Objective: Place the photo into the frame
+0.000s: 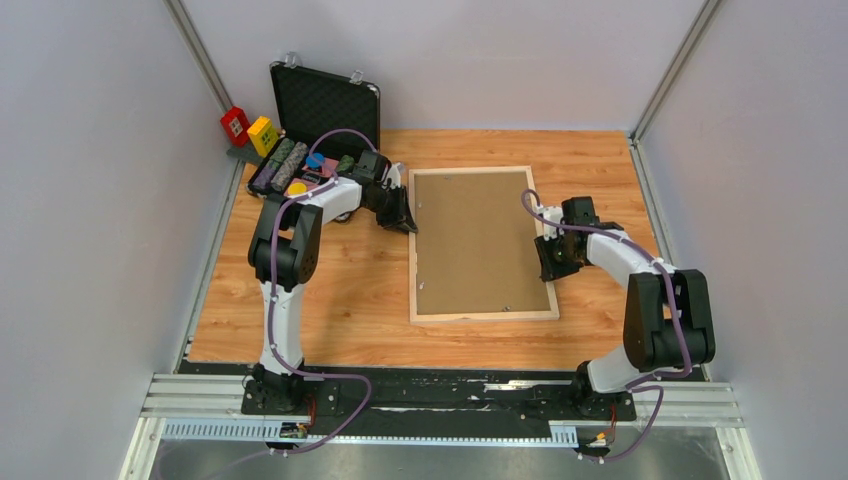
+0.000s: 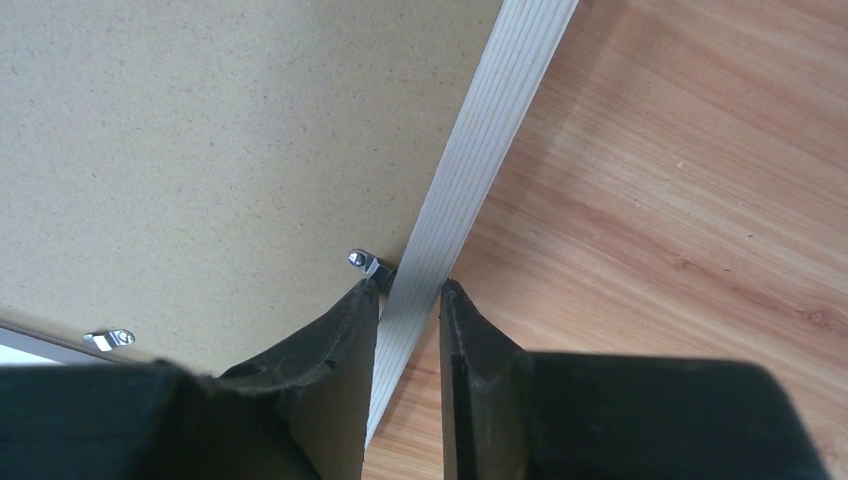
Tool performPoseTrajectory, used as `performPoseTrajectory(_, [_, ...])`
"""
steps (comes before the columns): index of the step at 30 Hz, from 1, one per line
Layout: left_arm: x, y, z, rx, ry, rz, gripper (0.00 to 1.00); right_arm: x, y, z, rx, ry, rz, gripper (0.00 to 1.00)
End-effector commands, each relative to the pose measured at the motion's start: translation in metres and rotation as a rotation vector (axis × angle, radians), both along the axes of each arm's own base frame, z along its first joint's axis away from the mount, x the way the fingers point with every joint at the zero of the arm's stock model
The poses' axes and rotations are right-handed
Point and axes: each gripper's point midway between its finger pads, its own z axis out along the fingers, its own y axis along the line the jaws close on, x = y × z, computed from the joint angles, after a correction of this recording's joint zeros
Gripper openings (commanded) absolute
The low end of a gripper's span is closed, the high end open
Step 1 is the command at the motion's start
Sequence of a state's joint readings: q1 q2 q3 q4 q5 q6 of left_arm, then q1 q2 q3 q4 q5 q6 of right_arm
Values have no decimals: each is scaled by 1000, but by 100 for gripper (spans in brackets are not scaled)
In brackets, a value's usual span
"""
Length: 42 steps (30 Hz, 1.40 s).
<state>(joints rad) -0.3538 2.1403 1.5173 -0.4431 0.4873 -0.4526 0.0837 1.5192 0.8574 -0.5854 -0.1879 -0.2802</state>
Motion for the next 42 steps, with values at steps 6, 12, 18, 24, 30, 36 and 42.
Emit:
performPoseTrajectory(6, [-18, -5, 3, -10, 23, -48, 0, 35, 4, 18, -13, -115, 71, 16])
performPoseTrajectory(12, [-18, -5, 4, -9, 21, -49, 0, 37, 9, 30, 25, -133, 43, 40])
performPoseTrajectory(18, [-19, -5, 5, -13, 20, -45, 0, 43, 15, 50, 61, -171, 17, 57])
performPoseTrajectory(24, [-21, -5, 8, -23, 17, -44, 0, 60, 10, 46, 41, -158, -33, 55])
performPoseTrajectory(30, [-27, -10, 12, -58, 17, -86, 0, 93, 8, 41, 55, -150, -93, 52])
performPoseTrajectory(36, [-32, -10, 12, -62, 15, -114, 0, 122, 2, 32, 91, -130, -160, 49])
performPoseTrajectory(42, [-35, -11, 11, -72, 19, -117, 0, 133, -1, 15, 111, -97, -192, 44])
